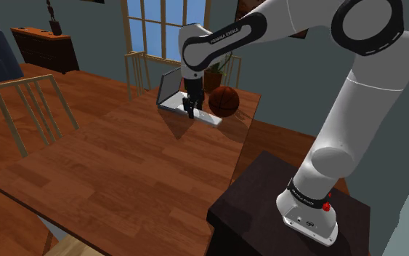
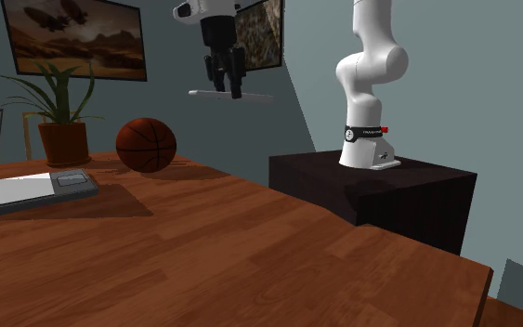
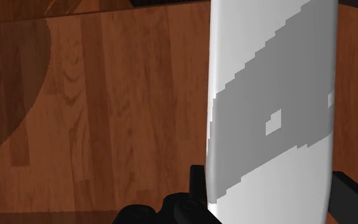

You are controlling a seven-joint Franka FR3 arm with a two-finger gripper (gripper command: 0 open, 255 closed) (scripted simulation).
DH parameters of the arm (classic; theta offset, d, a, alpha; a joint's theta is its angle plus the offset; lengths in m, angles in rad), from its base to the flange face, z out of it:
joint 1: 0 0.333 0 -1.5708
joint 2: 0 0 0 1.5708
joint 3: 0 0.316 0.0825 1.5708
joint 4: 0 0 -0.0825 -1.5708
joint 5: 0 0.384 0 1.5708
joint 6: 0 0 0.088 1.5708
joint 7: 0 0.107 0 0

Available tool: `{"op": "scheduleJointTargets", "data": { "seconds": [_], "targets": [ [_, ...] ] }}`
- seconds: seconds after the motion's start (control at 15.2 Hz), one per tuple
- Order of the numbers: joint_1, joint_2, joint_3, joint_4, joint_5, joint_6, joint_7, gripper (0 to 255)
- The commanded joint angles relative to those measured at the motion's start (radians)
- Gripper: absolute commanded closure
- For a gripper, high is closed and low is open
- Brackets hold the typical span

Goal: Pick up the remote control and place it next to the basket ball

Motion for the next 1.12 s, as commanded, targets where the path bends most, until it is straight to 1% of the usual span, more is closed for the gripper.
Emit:
{"op": "scheduleJointTargets", "data": {
  "seconds": [0.0, 0.53, 1.06],
  "targets": [
    [-0.023, -0.006, -0.021, -0.002, -0.005, -0.003, -0.043, 255],
    [-0.123, -0.003, -0.115, 0.001, -0.031, 0.008, -0.225, 255],
    [-0.221, 0.057, -0.203, 0.077, -0.049, 0.007, -0.404, 255]
  ]
}}
